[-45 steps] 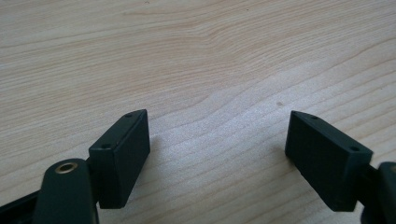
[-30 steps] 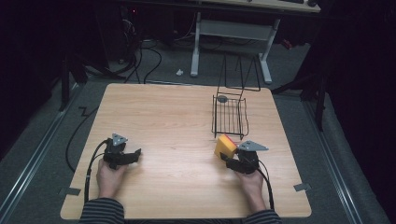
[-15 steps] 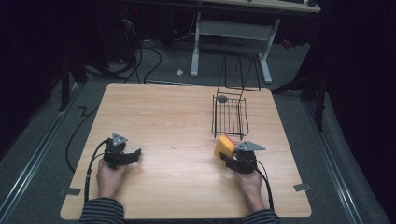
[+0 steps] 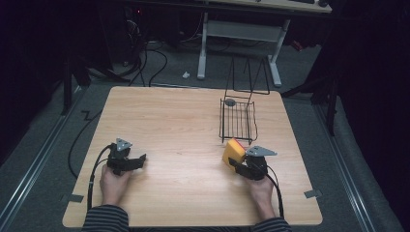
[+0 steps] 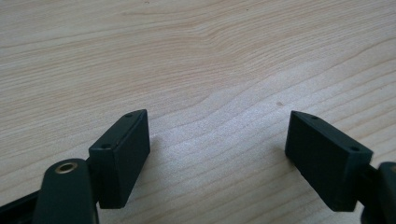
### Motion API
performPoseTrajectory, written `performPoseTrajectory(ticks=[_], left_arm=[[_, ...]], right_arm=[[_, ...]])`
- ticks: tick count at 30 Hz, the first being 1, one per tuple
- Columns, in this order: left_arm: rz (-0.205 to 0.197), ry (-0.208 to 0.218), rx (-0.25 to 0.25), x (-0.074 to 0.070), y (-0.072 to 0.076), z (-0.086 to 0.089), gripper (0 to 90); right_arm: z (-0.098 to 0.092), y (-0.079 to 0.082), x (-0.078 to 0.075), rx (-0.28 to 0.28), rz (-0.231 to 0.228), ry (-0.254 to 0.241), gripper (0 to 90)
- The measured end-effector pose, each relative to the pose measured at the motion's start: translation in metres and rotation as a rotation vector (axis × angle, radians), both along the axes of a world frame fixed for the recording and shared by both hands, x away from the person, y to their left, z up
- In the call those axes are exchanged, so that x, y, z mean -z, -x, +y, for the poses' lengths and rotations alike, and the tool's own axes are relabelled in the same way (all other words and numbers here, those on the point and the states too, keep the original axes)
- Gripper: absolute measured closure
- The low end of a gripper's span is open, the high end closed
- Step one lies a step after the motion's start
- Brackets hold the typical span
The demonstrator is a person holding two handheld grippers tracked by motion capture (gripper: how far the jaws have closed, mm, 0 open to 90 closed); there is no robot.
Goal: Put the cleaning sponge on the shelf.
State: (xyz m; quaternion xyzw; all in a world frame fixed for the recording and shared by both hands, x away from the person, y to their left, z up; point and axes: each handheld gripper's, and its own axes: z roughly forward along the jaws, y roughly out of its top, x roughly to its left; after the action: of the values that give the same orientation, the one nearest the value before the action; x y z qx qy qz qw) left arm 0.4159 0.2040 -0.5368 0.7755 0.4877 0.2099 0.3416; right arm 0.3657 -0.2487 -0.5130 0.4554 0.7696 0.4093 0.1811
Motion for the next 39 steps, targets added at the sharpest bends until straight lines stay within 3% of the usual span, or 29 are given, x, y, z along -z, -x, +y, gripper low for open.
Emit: performPoseTrajectory(ticks=[11,13,27,39], left_arm=[[0.0,0.0,0.0,0.0,0.0,0.0,22.5],[0.0,0.0,0.0,0.0,0.0,0.0,22.5],[0.0,0.0,0.0,0.0,0.0,0.0,22.5],[0.0,0.001,0.0,0.0,0.0,0.0,22.5]], right_arm=[[-0.005,0.006,-0.006,-0.01,-0.01,-0.016,60.3],[-0.008,0.008,-0.009,-0.01,-0.015,-0.038,60.3],[-0.018,0.017,-0.019,-0.021,-0.031,-0.037,60.5],[-0.033,0.026,-0.028,0.021,-0.051,-0.039,60.5]])
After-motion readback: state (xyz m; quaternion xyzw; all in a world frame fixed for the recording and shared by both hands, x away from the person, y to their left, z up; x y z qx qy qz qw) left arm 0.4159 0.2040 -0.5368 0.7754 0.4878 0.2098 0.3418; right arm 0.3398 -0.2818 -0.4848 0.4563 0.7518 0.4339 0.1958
